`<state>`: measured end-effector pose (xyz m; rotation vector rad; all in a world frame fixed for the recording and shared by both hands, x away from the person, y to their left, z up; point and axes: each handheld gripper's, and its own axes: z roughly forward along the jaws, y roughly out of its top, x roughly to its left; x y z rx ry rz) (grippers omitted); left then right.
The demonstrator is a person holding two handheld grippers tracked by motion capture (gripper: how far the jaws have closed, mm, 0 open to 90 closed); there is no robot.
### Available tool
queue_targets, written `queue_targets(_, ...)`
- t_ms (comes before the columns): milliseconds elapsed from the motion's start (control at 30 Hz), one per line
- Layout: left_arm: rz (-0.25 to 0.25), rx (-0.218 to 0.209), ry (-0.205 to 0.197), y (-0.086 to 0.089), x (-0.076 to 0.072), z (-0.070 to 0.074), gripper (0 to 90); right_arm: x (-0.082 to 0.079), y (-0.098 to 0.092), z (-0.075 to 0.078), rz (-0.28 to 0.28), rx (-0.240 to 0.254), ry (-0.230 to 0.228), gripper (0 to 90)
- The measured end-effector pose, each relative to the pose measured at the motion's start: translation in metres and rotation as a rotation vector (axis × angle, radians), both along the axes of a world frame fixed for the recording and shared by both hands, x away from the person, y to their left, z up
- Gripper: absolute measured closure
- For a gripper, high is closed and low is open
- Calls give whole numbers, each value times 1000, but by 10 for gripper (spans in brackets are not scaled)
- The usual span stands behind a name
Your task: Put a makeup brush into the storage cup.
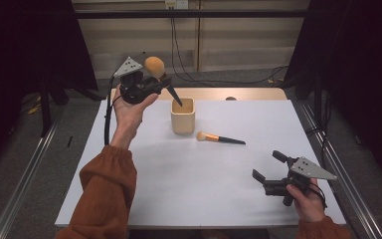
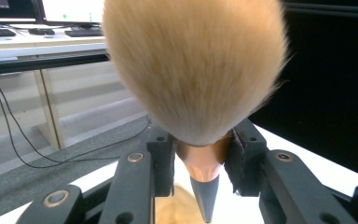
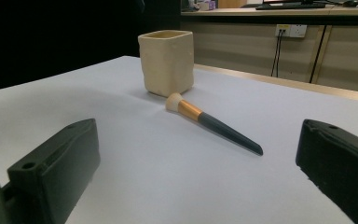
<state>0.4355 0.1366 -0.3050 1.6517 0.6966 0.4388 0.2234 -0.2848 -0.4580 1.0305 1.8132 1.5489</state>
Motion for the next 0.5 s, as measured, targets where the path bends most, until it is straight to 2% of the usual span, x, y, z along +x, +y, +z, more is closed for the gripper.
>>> queue_targets(267, 24, 16, 7, -1, 10, -12, 663, -1, -1, 0, -1, 2, -1, 0)
queue_targets(400, 27, 11, 10, -1, 12, -17, 663, 0, -1, -1, 0, -3, -1, 0)
queue_targets(500, 24, 23, 15, -1, 14, -22, 663, 0, -1, -1, 0, -2, -1, 0)
